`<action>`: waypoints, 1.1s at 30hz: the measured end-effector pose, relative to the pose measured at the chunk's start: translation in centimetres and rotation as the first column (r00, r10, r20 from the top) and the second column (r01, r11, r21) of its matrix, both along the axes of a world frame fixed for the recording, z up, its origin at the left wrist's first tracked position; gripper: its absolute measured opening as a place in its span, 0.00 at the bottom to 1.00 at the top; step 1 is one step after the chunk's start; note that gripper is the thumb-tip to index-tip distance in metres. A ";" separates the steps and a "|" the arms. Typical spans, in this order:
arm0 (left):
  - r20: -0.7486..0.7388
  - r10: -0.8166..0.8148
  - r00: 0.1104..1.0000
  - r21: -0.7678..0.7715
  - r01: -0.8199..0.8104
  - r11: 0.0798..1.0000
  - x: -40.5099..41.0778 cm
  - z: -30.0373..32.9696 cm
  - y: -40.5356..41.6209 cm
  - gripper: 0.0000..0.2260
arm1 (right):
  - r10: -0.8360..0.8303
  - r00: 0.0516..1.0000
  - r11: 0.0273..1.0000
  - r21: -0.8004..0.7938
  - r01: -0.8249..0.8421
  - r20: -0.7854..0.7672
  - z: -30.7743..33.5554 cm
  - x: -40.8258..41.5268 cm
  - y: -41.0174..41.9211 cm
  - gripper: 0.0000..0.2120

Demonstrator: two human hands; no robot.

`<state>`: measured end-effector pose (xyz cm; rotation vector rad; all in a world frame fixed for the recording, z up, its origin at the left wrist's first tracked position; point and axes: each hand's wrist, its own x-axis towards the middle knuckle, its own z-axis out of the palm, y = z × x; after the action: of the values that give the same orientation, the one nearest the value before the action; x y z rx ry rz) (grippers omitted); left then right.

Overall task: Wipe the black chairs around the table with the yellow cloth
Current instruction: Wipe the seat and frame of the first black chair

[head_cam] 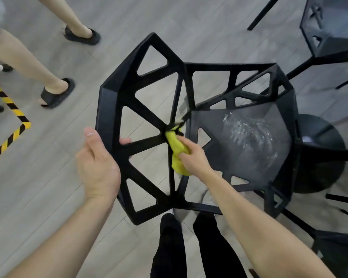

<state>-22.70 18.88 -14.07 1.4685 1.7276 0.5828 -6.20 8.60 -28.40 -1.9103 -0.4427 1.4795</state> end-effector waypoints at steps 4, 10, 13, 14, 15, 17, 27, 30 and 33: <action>-0.012 -0.008 1.000 -0.002 0.008 1.000 0.0 -0.1 0.1 0.38 | -0.302 0.952 0.951 0.049 0.305 -0.053 -0.3 1.7 2.5 0.24; -0.022 -0.032 0.999 -0.005 0.032 0.999 -0.3 -0.2 0.0 0.39 | -0.315 0.938 0.948 0.100 0.303 0.147 -9.4 0.5 5.5 0.36; -0.021 -0.023 0.999 -0.002 0.023 1.000 -0.4 -0.3 0.1 0.38 | -0.393 0.900 0.914 -0.023 0.405 0.189 -12.9 4.2 7.9 0.37; -0.019 -0.017 1.000 -0.004 0.017 1.000 -0.4 -0.5 0.2 0.38 | -0.382 0.901 0.915 -0.055 0.400 0.205 -12.7 4.5 8.3 0.37; -0.022 -0.013 1.000 -0.006 0.012 1.000 -0.4 -0.6 0.2 0.37 | -0.347 0.910 0.925 -0.078 0.372 0.227 -11.3 4.1 8.3 0.37; -0.011 -0.004 1.000 -0.008 0.004 1.000 -0.3 -0.5 0.1 0.36 | -0.262 0.944 0.962 -0.020 0.271 0.201 -8.2 1.8 6.9 0.38; 0.030 -0.003 1.000 0.007 0.003 1.000 0.0 -0.4 0.1 0.36 | 0.205 0.966 0.963 -0.209 -0.170 0.156 -8.1 -1.1 -7.1 0.21; 0.027 -0.002 1.000 0.014 0.002 1.000 0.1 -0.7 0.2 0.38 | -0.110 0.978 0.987 -0.095 0.128 0.174 -6.2 -1.4 -3.5 0.26; 0.044 -0.007 0.999 0.041 0.005 0.999 0.2 -0.9 0.3 0.36 | -0.018 0.983 0.999 -0.027 0.024 0.181 -4.7 -3.2 -2.1 0.33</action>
<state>-22.49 19.16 -14.98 1.4776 1.6858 0.6458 -9.39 6.47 -33.08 -2.0755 -0.4834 1.3109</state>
